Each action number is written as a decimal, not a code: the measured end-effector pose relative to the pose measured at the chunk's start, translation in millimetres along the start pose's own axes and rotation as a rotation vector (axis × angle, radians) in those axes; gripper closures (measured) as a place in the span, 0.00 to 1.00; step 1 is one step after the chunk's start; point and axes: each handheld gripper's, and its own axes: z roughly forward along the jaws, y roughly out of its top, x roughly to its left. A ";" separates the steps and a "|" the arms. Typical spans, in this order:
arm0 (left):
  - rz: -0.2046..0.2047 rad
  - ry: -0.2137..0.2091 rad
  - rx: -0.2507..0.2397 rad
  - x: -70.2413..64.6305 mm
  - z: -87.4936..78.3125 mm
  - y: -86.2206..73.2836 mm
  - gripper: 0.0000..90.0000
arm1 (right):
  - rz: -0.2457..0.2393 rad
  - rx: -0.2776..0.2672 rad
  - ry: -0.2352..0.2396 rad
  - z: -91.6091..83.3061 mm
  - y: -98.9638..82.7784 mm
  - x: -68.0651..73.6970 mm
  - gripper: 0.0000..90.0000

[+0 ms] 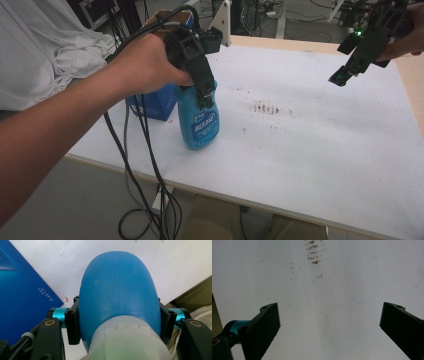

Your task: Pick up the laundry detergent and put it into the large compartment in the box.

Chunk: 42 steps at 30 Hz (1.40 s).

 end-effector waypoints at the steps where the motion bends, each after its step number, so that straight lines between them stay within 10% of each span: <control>1: 0.011 -0.002 -0.001 0.2 -3.8 0.3 0.41 | -0.003 -0.006 0.000 -0.1 -0.5 -0.5 0.02; 23: 0.298 0.034 -0.051 9.3 -102.8 -0.6 0.41 | 0.018 -0.013 0.001 -3.0 -7.0 -7.4 0.02; 42: 0.389 0.026 -0.126 36.8 -161.7 -0.5 0.42 | 0.058 -0.016 -0.012 -10.8 -17.6 -12.0 0.02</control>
